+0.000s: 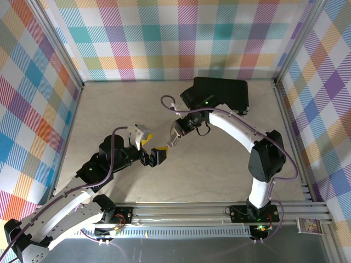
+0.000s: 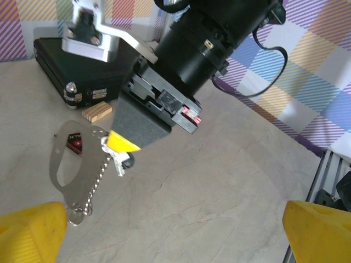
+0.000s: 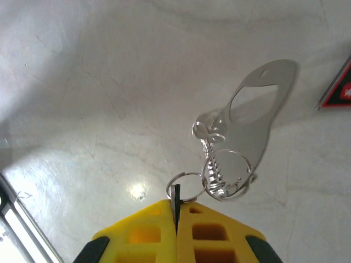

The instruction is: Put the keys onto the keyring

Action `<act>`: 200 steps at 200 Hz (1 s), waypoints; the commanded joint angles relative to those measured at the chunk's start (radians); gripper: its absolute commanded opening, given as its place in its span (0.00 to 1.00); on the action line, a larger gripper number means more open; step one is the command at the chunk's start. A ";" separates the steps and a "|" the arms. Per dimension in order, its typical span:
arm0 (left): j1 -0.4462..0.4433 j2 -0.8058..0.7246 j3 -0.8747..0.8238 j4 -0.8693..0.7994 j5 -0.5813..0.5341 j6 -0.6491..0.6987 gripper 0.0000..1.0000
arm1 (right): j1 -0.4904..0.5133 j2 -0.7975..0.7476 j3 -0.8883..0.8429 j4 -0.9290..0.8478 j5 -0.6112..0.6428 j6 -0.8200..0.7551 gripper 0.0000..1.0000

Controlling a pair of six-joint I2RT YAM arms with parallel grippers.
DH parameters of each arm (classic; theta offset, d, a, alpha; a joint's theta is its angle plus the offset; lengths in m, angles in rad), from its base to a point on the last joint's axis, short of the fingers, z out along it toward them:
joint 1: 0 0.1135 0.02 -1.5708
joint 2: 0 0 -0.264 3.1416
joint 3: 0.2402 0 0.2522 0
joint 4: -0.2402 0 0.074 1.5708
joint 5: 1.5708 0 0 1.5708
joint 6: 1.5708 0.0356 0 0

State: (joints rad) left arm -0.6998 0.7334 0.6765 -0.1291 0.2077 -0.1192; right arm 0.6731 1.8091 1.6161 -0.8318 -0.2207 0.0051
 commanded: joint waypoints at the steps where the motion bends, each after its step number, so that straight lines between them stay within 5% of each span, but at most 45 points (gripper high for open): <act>1: -0.006 -0.019 0.024 0.012 -0.006 0.011 1.00 | -0.003 -0.065 -0.057 0.029 -0.029 0.037 0.00; 200: -0.007 -0.009 0.029 0.026 -0.007 0.000 1.00 | -0.003 -0.187 -0.475 0.128 -0.138 0.138 0.00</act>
State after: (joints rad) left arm -0.6998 0.7303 0.6868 -0.1291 0.2073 -0.1158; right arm 0.6731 1.6444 1.1793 -0.7357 -0.3126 0.1143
